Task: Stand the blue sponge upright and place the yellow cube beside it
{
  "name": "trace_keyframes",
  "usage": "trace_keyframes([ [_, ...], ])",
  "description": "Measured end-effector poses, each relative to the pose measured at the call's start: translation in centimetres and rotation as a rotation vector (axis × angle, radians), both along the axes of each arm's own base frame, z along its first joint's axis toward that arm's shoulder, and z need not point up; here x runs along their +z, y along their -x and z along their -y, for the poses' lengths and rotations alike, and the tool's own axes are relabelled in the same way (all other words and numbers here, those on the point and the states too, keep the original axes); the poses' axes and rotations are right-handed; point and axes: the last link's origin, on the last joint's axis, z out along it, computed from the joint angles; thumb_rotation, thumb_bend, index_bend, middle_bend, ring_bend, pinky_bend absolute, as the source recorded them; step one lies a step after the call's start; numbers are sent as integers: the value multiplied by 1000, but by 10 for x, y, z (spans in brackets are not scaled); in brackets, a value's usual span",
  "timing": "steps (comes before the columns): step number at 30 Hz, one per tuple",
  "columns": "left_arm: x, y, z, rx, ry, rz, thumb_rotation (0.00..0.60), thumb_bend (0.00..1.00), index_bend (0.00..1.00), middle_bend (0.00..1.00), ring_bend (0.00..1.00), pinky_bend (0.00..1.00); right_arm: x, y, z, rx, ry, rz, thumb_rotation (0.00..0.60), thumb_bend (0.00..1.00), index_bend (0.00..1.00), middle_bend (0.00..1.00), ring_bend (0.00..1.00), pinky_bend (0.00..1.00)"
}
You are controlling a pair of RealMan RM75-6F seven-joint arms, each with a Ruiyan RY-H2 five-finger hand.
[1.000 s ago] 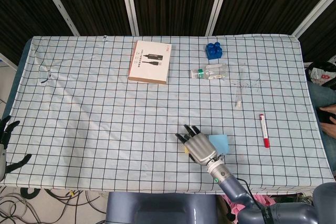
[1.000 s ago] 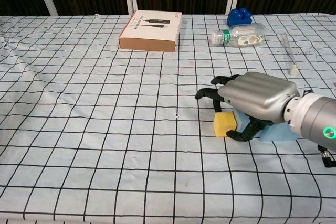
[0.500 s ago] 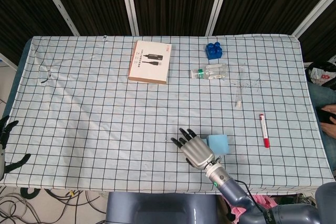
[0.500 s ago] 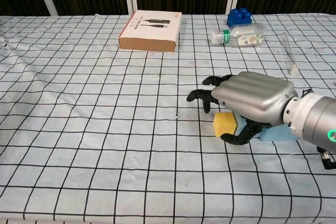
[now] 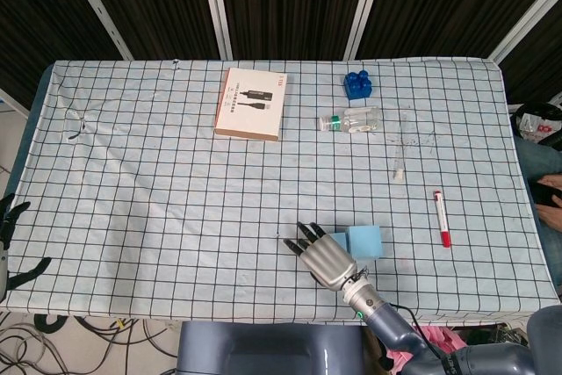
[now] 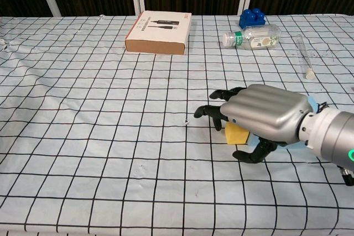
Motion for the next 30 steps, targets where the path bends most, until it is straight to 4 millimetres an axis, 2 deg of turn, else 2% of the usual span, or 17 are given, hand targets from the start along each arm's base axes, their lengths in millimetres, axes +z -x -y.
trace_keyframes([
  [30, 0, 0, 0, 4, -3, -5, 600, 113, 159, 56, 0, 0, 2, 8, 1, 7, 7, -32, 600, 314, 130, 338, 0, 116],
])
